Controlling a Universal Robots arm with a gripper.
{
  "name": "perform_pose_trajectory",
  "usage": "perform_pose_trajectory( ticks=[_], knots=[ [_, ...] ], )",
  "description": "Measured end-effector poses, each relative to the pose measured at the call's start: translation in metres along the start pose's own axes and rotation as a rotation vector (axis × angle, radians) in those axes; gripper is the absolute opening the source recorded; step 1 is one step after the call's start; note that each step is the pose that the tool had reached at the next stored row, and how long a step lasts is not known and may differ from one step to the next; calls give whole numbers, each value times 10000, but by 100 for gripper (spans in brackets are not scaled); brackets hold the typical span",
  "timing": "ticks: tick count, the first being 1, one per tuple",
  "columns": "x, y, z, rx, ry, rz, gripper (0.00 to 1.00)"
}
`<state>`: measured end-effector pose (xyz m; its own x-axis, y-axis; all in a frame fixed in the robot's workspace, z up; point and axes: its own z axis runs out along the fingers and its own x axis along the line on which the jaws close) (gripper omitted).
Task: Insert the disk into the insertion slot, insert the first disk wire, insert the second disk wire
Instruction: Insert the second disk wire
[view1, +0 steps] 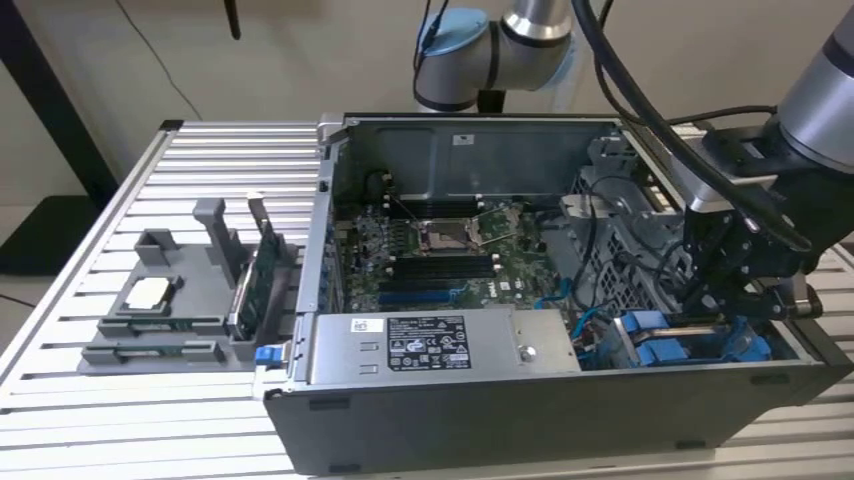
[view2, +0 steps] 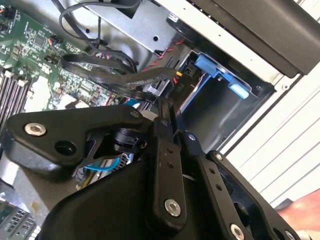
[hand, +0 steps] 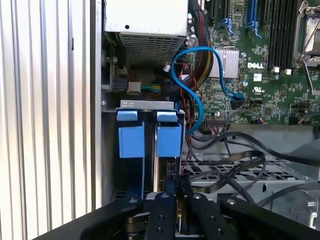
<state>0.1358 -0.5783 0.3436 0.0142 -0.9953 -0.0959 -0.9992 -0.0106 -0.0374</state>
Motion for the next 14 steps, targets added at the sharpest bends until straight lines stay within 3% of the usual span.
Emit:
perform_pose_trajectory(
  ticks=[11, 13, 14],
  knots=[
    [0, 2, 51, 1, 2, 0, 16],
    [-3, 1, 26, 1, -10, 0, 18],
    [-5, 0, -3, 1, -16, 0, 24]
  ],
)
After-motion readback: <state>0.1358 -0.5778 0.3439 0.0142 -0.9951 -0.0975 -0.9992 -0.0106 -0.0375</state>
